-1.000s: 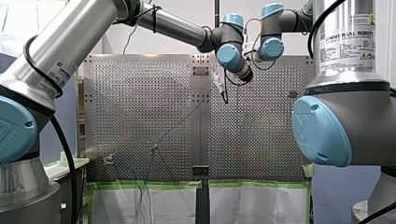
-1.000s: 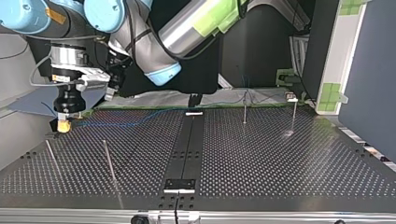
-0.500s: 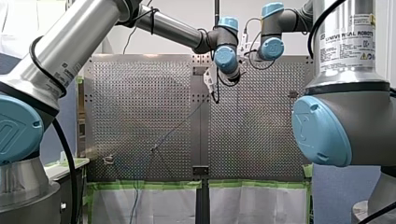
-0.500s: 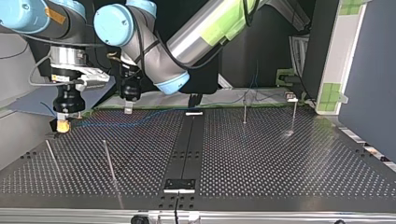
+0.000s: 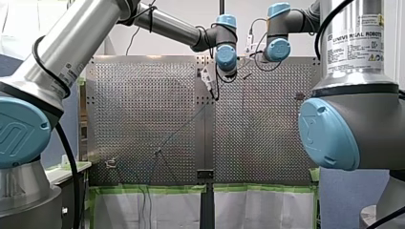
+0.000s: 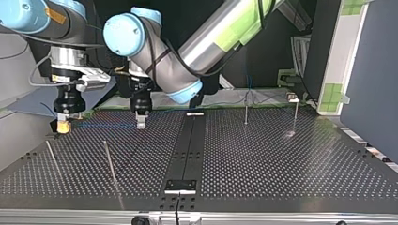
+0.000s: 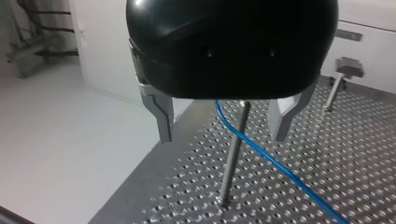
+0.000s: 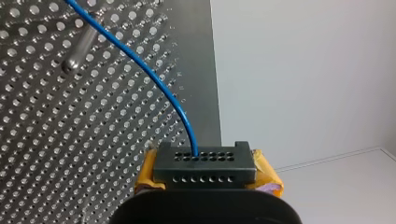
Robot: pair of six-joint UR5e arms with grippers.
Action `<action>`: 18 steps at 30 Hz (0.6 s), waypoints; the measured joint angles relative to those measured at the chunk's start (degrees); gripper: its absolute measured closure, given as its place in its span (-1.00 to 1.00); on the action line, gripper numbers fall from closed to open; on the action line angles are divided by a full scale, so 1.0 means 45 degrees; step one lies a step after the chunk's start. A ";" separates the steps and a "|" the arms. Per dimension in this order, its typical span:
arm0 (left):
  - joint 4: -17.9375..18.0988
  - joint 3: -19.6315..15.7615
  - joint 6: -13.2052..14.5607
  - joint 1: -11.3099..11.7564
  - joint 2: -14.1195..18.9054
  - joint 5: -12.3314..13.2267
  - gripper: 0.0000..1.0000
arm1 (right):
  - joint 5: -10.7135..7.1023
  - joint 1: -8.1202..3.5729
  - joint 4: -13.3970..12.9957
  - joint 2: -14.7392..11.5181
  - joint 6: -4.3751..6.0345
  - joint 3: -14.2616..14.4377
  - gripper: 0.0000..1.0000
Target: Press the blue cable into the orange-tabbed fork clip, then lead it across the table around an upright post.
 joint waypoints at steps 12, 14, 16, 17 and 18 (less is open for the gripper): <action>0.0753 0.0007 -0.0311 0.0613 -0.0394 0.1354 -1.00 | -0.0046 0.0044 0.0013 -0.0154 0.0057 0.0000 1.00; 0.0783 0.0006 -0.0312 0.0767 -0.0438 0.1555 -1.00 | -0.0052 0.0063 0.0014 -0.0164 0.0057 -0.0001 1.00; 0.0806 0.0006 -0.0301 0.0912 -0.0460 0.1788 -1.00 | -0.0057 0.0078 0.0014 -0.0168 0.0057 0.0000 1.00; 0.0809 0.0006 -0.0299 0.0963 -0.0465 0.1895 -1.00 | -0.0058 0.0082 0.0014 -0.0168 0.0057 0.0000 1.00; 0.0807 0.0005 -0.0299 0.1018 -0.0467 0.2036 -1.00 | -0.0058 0.0085 0.0014 -0.0170 0.0055 -0.0001 1.00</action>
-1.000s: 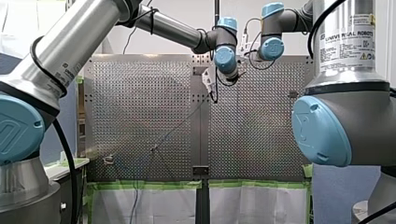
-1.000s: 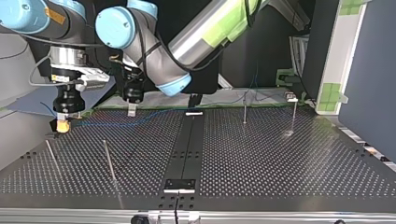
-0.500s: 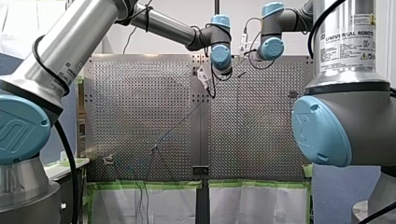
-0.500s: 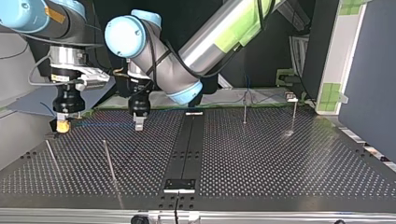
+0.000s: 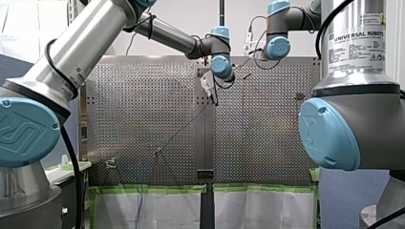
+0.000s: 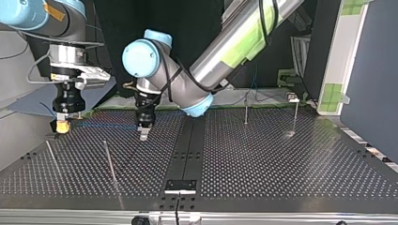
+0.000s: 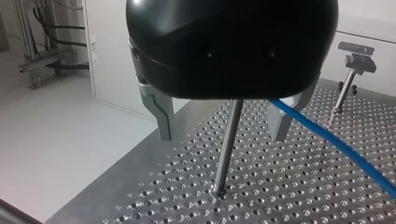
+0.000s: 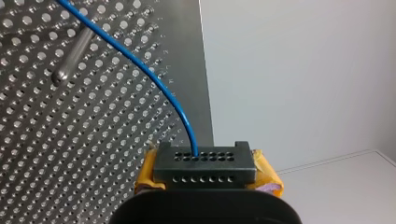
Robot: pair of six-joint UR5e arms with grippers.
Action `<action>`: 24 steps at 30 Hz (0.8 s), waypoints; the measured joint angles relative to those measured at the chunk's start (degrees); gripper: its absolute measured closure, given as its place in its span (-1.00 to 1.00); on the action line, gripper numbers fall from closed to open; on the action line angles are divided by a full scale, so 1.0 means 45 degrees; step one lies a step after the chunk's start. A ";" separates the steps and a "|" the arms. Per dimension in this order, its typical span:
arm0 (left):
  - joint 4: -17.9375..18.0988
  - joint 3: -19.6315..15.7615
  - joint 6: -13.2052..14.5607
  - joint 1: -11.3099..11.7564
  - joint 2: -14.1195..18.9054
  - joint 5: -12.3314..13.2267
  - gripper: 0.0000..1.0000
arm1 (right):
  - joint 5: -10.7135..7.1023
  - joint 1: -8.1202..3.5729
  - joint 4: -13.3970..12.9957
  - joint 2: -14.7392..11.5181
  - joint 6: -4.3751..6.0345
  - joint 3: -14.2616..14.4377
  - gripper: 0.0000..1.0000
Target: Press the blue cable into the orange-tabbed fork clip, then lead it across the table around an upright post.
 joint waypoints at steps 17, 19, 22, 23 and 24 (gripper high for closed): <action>-0.0079 0.0003 0.0304 0.0066 0.0002 0.0414 0.99 | 0.0015 0.0005 -0.0001 -0.0003 -0.0055 0.0000 1.00; -0.0060 0.0004 0.0315 0.0071 -0.0002 0.0452 0.99 | 0.0017 0.0005 0.0000 -0.0002 -0.0056 0.0000 1.00; -0.0045 0.0002 0.0356 0.0085 -0.0002 0.0466 0.99 | 0.0018 0.0005 -0.0001 -0.0002 -0.0055 0.0000 1.00; -0.0043 0.0002 0.0383 0.0092 0.0003 0.0462 0.99 | 0.0018 0.0006 0.0000 -0.0002 -0.0056 0.0000 1.00; -0.0033 0.0002 0.0435 0.0100 0.0010 0.0448 0.99 | 0.0018 0.0005 0.0000 0.0003 -0.0056 0.0000 1.00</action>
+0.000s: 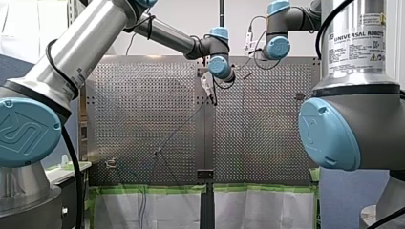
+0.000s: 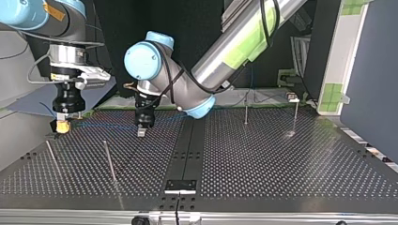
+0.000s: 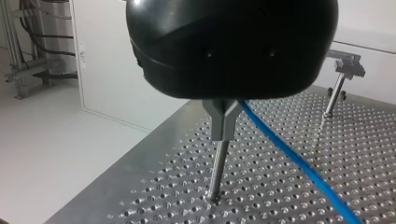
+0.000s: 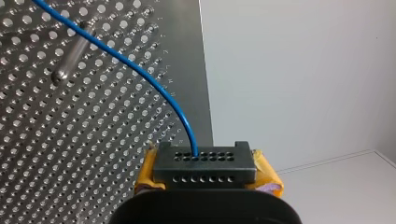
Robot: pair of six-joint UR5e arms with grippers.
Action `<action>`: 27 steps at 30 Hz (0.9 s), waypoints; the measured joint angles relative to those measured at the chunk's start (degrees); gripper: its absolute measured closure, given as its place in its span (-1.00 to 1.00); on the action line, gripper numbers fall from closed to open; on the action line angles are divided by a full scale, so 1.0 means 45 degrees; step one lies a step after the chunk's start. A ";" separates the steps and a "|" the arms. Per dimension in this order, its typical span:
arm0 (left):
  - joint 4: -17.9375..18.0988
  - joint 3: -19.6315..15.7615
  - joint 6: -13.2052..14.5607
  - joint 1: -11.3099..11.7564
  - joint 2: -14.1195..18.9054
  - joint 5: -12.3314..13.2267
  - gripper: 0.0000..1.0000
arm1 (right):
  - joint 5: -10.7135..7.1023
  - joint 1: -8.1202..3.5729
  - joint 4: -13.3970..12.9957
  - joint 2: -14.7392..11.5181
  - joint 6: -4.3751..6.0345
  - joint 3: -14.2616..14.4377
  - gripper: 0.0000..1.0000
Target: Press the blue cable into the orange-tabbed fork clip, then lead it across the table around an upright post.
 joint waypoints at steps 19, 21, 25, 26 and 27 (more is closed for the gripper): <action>0.1732 0.0002 0.1808 0.0331 0.0621 -0.0198 0.99 | -0.0128 -0.0369 0.0064 0.0560 0.0207 -0.0686 1.00; 0.1901 0.0002 0.1907 0.0414 0.0623 0.0002 0.99 | -0.0144 -0.0457 0.0079 0.0612 0.0243 -0.0801 1.00; 0.1991 0.0002 0.1957 0.0562 0.0613 0.0400 0.99 | -0.0212 -0.0628 0.0180 0.0863 0.0269 -0.1088 1.00; 0.1967 0.0002 0.1957 0.0590 0.0608 0.0494 0.99 | -0.0245 -0.0665 0.0231 0.0947 0.0270 -0.1172 1.00; 0.1930 0.0002 0.1952 0.0616 0.0604 0.0598 0.99 | -0.0286 -0.0710 0.0298 0.1066 0.0271 -0.1293 1.00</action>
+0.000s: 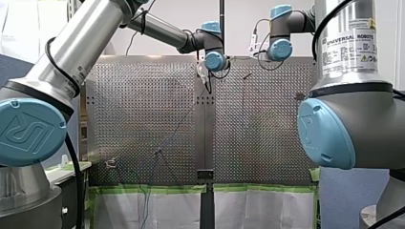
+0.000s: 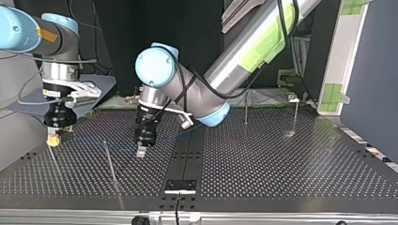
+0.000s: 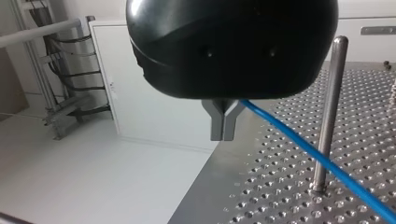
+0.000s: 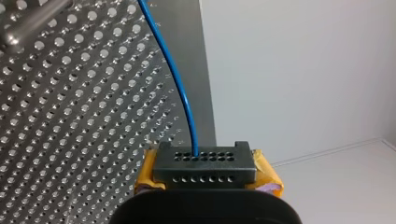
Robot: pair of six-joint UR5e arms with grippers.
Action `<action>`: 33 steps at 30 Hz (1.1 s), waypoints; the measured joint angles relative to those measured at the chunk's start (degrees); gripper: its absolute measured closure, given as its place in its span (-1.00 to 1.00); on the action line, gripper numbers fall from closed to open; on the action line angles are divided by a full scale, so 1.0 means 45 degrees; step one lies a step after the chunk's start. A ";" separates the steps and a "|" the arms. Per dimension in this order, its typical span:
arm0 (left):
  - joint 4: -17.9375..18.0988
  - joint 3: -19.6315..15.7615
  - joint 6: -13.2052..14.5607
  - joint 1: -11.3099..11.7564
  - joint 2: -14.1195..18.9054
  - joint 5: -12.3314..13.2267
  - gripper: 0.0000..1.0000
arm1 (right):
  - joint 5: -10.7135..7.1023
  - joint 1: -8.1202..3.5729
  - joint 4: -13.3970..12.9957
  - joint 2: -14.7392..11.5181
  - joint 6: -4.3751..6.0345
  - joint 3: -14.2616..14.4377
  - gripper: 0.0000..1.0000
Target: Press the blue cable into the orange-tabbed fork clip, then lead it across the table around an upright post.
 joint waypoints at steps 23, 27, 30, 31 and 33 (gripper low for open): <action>-0.0384 0.0816 -0.1884 0.0893 -0.0533 0.2251 0.99 | -0.0437 -0.0770 0.0817 0.1272 0.0128 -0.2082 1.00; -0.0728 0.1254 -0.1997 0.0779 -0.0890 0.2279 0.99 | -0.0486 -0.0925 0.0805 0.1619 0.0116 -0.2167 1.00; -0.0900 0.1600 -0.2024 0.0783 -0.1223 0.2306 0.99 | -0.0522 -0.1043 0.0781 0.1877 0.0098 -0.2247 1.00; -0.0926 0.1714 -0.2027 0.0787 -0.1336 0.2320 0.99 | -0.0537 -0.1083 0.0774 0.1958 0.0096 -0.2266 1.00; -0.0958 0.1958 -0.2029 0.0797 -0.1577 0.2347 0.99 | -0.0573 -0.1183 0.0755 0.2162 0.0092 -0.2298 1.00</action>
